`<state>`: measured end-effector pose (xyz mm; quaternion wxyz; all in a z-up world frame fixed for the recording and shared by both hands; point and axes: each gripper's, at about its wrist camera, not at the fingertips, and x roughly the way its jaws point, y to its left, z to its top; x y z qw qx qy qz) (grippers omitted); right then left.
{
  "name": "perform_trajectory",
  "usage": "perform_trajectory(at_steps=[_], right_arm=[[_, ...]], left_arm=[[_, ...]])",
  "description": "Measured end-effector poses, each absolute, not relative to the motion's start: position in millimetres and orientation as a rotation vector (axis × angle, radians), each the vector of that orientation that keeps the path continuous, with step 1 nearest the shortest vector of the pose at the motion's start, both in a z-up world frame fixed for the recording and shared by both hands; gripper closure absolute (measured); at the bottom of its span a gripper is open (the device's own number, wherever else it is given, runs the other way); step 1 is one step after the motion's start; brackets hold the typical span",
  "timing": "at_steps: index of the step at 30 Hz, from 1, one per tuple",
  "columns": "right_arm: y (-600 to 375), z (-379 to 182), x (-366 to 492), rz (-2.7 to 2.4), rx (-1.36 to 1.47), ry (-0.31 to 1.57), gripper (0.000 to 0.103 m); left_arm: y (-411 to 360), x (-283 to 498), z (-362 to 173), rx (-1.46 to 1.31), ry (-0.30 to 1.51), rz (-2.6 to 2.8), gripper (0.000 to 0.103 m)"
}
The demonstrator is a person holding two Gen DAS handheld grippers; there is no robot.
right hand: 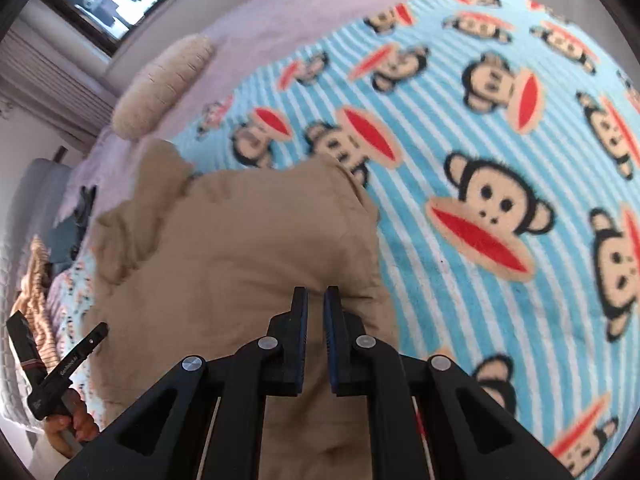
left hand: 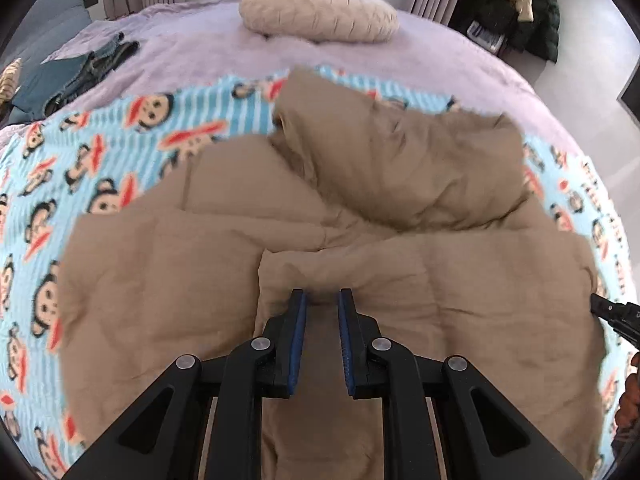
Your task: Fold large clothes
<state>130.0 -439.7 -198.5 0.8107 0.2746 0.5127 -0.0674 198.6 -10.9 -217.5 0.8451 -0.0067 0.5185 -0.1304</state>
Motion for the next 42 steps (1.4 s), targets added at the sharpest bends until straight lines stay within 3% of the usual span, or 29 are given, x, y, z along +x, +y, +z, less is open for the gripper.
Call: perform_trajectory(at_steps=[7,19,25,27,34,39,42], right_arm=[[-445,-222,134,-0.158,0.577,1.069,0.094],[-420,-170,79,-0.194,0.406,1.075,0.093],[-419,-187,59,-0.219,0.379,1.151,0.093],[-426,-189,55,-0.232,0.413,1.164,0.082],[-435,-168,28,-0.209,0.497,1.170,0.077],[-427,-158,9,-0.160,0.528,1.185,0.045],[-423,-157,4,-0.122,0.546,1.199,0.040]], left_arm=[[-21,206,-230,0.029,1.079,-0.288,0.085],[3,164,-186,0.012,1.077,-0.243,0.085],[3,136,-217,0.118,1.136,-0.219,0.085],[5,134,-222,0.119,1.147,-0.187,0.085],[6,124,-200,0.121,1.171,-0.148,0.085],[2,103,-183,0.104,1.181,-0.149,0.085],[-2,91,-177,0.099,1.189,-0.136,0.084]])
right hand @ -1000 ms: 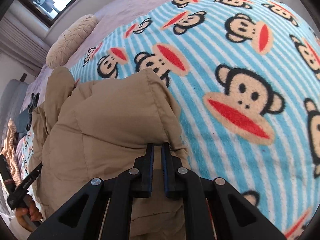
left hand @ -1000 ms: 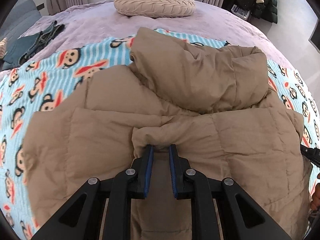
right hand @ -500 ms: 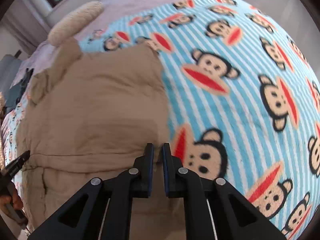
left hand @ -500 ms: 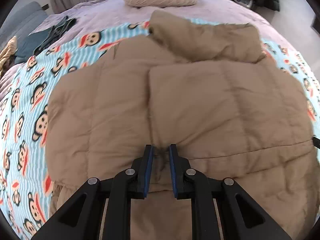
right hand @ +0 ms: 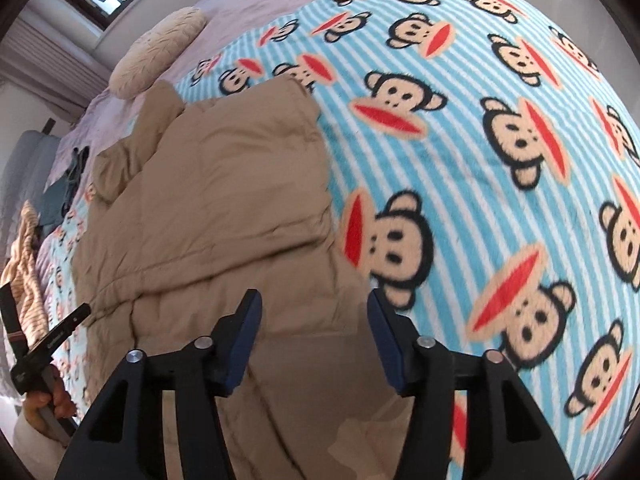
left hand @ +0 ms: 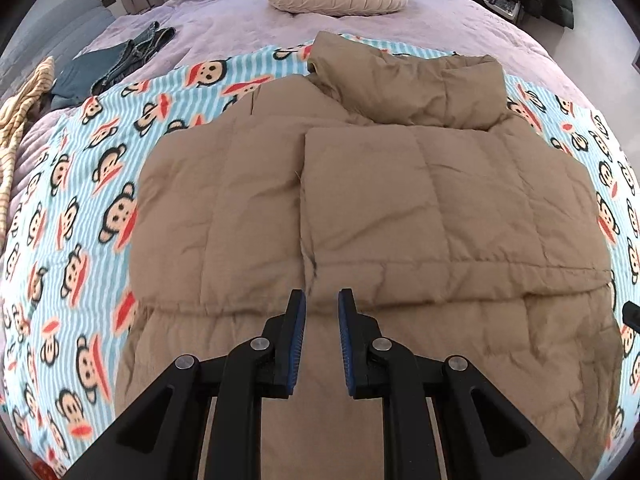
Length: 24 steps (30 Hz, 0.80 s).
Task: Fold large clothes
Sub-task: 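Release the jacket and lift both tools away from the folded jacket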
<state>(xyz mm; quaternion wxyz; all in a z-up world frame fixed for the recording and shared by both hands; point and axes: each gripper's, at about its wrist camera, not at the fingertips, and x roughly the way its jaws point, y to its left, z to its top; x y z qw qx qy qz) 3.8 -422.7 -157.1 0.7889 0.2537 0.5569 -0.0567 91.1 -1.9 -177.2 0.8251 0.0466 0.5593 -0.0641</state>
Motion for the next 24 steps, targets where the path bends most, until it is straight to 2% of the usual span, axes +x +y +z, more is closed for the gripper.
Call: perform_trajectory(at_steps=[1,2,3,6,11,15,24], right_arm=[[-422,-157,3,-0.112,0.553,1.204,0.038],[-421,-156,1,-0.102,0.560,1.207,0.033],[-421,-156,2,-0.090,0.566,1.208,0.030],[-419,-153,-4,-0.061,0.564,1.212,0.023],[-418,-150,-9,-0.016,0.552,1.220,0.023],[-413,-148,-17,0.033,0.540,1.220,0.008],[-397,-151,-40,0.066,0.619,1.208,0.008]], left_arm=[[-3,87,-176,0.099,1.191,-0.128,0.077],[-4,85,-175,0.098,1.193,-0.119,0.036],[-5,79,-173,0.092,1.182,-0.097,0.000],[-9,65,-166,0.081,1.152,-0.072,0.000],[-19,45,-168,0.069,1.192,-0.036,0.000],[-25,27,-164,0.072,1.196,-0.021,0.000],[-20,0,-158,0.075,1.212,-0.011,0.000]])
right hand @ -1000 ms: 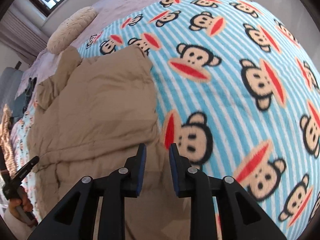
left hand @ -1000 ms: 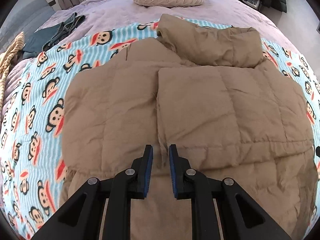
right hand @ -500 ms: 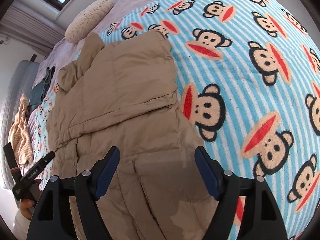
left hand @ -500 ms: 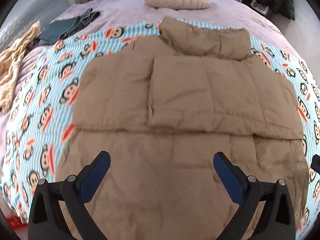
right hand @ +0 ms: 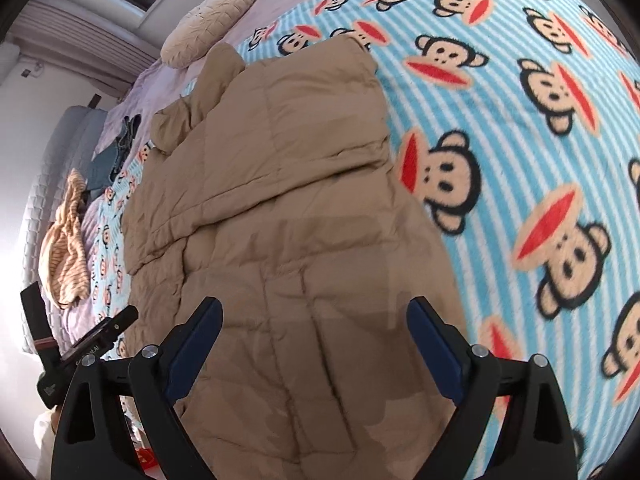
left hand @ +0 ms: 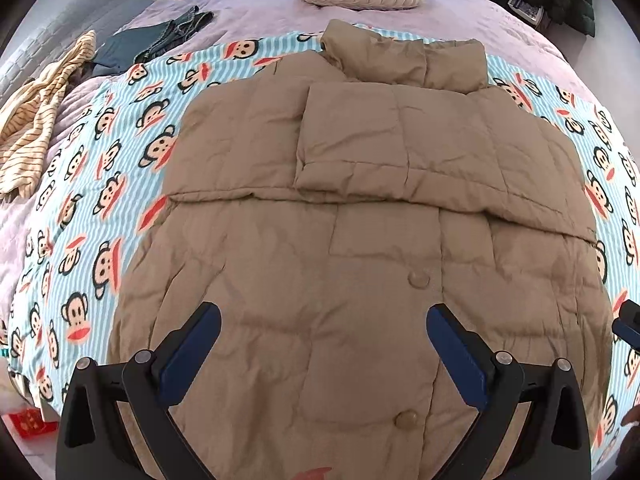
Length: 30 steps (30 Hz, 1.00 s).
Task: Fold large clothes
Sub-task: 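Release the jacket and lift both tools away from the folded jacket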
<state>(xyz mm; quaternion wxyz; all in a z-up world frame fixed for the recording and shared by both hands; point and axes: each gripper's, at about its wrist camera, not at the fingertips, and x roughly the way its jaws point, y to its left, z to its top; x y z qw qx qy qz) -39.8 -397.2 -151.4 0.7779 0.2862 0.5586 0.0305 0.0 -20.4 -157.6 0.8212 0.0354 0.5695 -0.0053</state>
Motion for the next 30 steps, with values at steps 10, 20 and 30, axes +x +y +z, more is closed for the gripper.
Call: perform_trajectory(at_steps=[10,20,30], right_arm=[[-365,-154,-78,0.000,0.724,1.171,0.008],[-334,-140,-130,-0.030,0.823,1.198,0.008],[-334,-150,-189,-0.140,0.961,1.291,0.008]], left_arm=[[17,-34,-162,0.088,1.243,-0.050,0.000],[77,-91,-156,0.123,1.285,-0.049,0.000],[136,-139,-161,0.066,1.367,-0.006,0.000]])
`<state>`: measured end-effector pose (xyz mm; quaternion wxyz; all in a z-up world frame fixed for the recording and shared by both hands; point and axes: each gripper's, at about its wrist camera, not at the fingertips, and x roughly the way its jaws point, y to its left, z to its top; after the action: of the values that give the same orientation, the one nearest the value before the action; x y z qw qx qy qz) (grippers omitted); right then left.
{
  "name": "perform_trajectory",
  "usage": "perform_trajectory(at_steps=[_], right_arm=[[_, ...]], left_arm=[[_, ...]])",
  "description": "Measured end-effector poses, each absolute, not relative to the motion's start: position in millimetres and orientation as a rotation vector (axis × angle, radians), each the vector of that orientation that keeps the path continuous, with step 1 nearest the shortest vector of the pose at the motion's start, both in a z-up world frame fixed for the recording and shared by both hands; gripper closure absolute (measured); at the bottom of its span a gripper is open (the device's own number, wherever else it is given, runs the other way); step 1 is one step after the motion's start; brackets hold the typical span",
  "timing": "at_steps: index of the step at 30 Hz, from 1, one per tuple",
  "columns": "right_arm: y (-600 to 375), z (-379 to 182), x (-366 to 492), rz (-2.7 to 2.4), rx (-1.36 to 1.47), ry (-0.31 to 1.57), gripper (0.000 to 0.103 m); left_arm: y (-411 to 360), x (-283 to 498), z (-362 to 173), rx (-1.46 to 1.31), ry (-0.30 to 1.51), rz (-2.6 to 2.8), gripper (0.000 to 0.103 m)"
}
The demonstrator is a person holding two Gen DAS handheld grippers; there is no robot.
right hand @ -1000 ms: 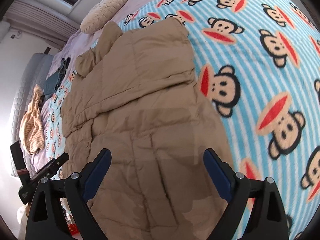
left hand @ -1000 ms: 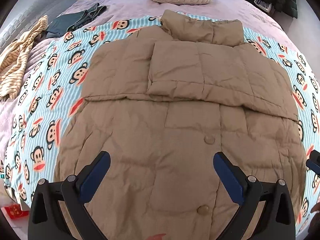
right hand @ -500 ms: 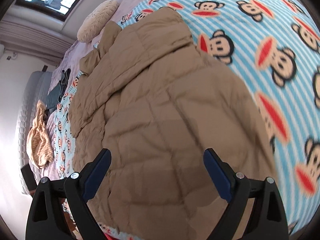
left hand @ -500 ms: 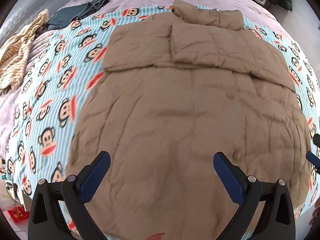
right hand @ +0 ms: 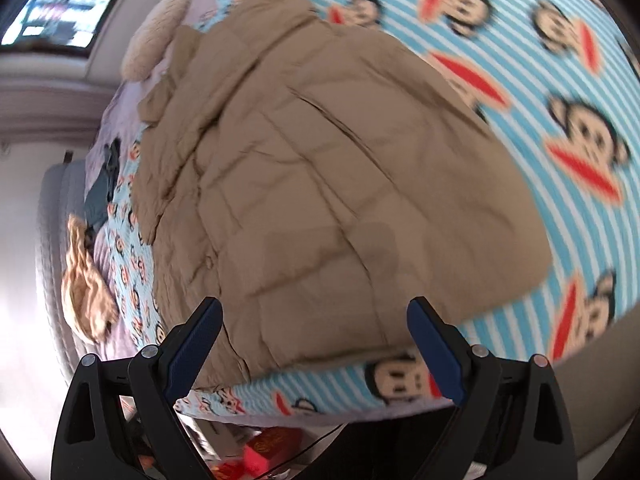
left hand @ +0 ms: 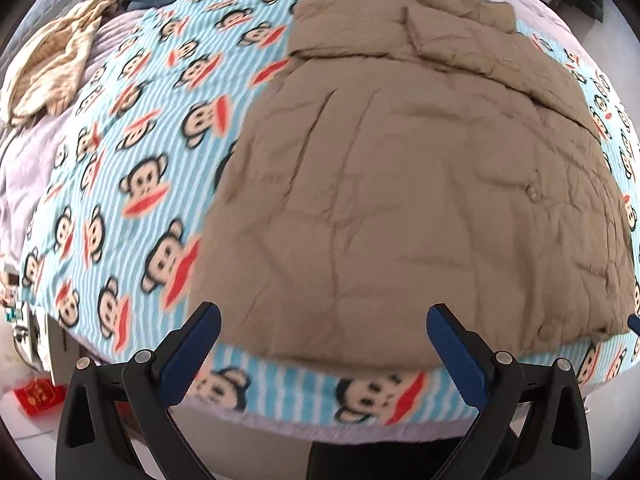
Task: Fold large clothes
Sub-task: 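Release the jacket and lift both tools away from the folded jacket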
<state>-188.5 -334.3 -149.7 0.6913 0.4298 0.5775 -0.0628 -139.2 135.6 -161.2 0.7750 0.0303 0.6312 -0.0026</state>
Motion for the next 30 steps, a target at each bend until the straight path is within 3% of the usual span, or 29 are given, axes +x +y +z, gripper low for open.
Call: perform_trajectory(at_steps=[14,30], right_arm=[[-340,-165,-224,-0.212,1.086,1.306,0.008],[-357,-190,-258,-0.245,1.255,1.253,0.008]], left_arm=[[178,-167,-163,-0.138,1.395,-0.132,0.000],[207,-165,-231,-0.584,1.493,-0.192,0.000]])
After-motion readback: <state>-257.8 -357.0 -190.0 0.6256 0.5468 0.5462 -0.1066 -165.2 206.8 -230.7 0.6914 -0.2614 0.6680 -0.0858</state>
